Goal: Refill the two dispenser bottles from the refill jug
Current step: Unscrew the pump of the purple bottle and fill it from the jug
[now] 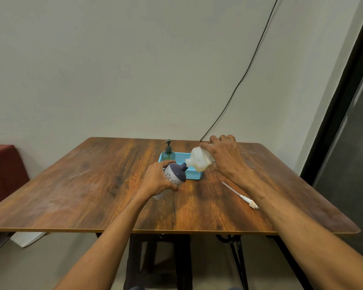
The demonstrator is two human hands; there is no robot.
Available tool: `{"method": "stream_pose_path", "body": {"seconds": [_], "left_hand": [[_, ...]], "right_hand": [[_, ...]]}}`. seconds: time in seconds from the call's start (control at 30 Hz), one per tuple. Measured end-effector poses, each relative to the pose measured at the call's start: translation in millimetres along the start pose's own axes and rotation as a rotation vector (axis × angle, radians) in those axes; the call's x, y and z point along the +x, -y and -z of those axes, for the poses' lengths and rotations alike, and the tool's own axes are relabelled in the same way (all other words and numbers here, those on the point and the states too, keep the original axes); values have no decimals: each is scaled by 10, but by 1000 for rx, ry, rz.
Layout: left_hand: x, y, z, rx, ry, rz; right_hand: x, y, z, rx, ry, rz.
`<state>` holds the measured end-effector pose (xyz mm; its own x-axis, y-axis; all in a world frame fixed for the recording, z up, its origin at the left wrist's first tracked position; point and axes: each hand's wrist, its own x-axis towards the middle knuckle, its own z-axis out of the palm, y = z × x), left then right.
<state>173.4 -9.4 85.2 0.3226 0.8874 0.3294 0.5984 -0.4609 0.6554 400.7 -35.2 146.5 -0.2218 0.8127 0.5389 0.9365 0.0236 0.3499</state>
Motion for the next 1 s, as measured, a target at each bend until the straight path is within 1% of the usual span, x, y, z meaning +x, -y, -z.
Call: {"method": "stream_pose_path", "body": {"seconds": [1.0], "left_hand": [[23,54,-30,-27,10,-14]], "right_hand": [[-19,14,90,14,-5,9]]}}
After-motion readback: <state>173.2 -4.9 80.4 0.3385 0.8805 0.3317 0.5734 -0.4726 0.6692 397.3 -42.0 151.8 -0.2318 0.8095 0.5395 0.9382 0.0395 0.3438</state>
